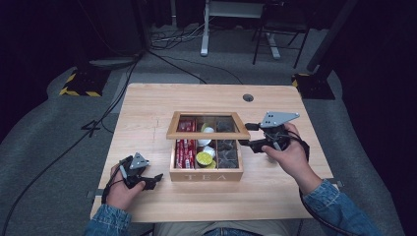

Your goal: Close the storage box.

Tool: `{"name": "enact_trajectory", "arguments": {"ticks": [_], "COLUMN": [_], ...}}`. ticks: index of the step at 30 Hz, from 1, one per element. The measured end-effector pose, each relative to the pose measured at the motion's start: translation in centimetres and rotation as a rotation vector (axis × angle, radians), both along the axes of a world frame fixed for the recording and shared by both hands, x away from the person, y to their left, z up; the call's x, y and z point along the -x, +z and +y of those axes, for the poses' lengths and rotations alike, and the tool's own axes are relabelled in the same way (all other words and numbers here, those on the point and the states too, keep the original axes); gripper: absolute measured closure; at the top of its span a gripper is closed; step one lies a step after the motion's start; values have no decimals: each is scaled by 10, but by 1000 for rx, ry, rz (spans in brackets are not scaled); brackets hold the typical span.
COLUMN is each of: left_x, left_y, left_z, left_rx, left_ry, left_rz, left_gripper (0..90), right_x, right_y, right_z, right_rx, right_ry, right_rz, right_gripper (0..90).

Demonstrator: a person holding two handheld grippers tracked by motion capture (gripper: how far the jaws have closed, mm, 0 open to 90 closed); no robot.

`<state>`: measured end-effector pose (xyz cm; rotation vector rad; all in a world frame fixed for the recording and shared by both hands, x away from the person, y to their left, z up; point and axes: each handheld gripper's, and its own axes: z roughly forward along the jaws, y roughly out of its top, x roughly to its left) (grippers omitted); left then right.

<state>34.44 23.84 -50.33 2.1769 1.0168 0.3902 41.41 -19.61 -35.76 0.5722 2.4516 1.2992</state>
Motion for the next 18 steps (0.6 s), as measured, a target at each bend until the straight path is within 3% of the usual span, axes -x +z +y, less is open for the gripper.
{"name": "enact_trajectory", "arguments": {"ticks": [6,10,18], "left_x": [0,0,0], "left_y": [0,0,0], "left_z": [0,0,0], "left_rx": [-1,-1,-2], "left_ry": [1,1,1], "left_rz": [1,-1,-1], "left_gripper": [219,219,219], "right_x": [7,12,22], "right_y": [-7,-9,-16], "right_z": [-1,-2,1], "right_rx": [27,20,80], "right_ry": [9,27,39], "right_rz": [-10,-7,-41], "right_gripper": [393,377,374]}}
